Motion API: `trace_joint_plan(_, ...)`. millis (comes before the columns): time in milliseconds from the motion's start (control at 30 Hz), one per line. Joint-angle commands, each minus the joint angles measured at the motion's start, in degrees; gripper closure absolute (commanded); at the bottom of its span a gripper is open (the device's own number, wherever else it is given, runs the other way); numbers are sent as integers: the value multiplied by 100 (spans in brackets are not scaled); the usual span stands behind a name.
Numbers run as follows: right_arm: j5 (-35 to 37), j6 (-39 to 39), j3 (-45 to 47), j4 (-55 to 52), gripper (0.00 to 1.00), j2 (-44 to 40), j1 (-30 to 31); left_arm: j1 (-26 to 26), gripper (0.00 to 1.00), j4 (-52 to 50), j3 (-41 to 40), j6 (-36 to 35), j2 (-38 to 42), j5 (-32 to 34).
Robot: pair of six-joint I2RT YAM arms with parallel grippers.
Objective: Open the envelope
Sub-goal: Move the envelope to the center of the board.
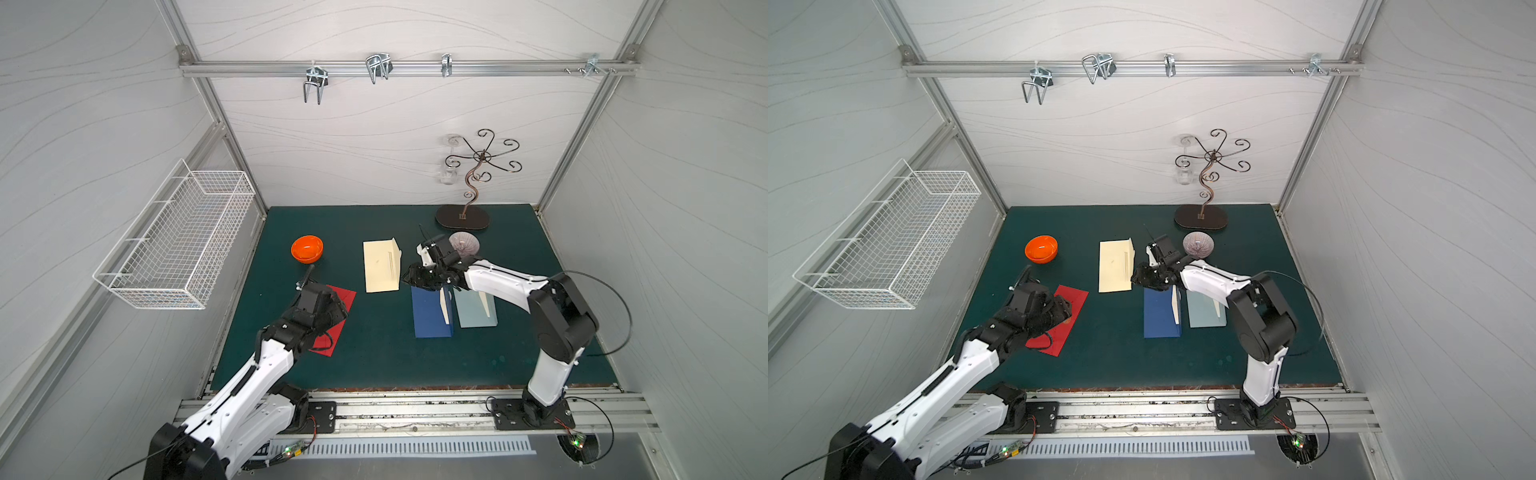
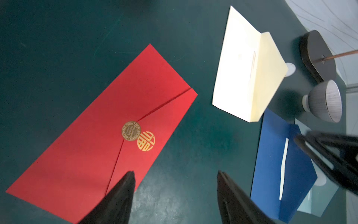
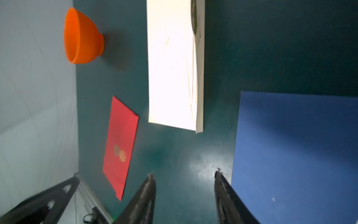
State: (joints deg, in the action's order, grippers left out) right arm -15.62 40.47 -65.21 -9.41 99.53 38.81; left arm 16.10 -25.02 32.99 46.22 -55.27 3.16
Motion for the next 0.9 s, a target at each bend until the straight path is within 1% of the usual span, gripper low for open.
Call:
trace_joint_plan(0,-433,120,567,612,44,-613,161,-682,29,360,541,-64,-733,-774)
trace_joint_plan(133,-608,212,1119,949,41,-1090,427,-1374,26,261,1205,-183,-1937,-1131)
trace_joint_plan(167,-638,262,1251,1067,39,-1166,503,-1484,27,293,1318,-199,-2205,-1219)
trace_joint_plan(200,-726,336,1425,1343,34,-1224,584,-1555,28,331,1447,-234,-2469,-1234)
trace_joint_plan(233,-828,437,1584,1591,31,-1242,660,-1583,28,343,1571,-234,-2688,-1143)
trace_joint_plan(300,-933,549,1752,1847,29,-1245,809,-1609,27,446,1751,-308,-3026,-1012)
trace_joint_plan(367,-930,533,1822,1893,28,-1224,962,-1627,26,442,1968,-399,-3334,-931)
trace_joint_plan(467,-969,517,1846,1961,22,-1153,1098,-1636,26,362,2218,-514,-3704,-853)
trace_joint_plan(633,-1048,465,1716,1879,20,-958,1107,-1636,25,371,2110,-523,-3890,-841)
trace_joint_plan(867,-1106,554,1627,1903,19,-660,1103,-1636,24,490,1589,-411,-3613,-779)
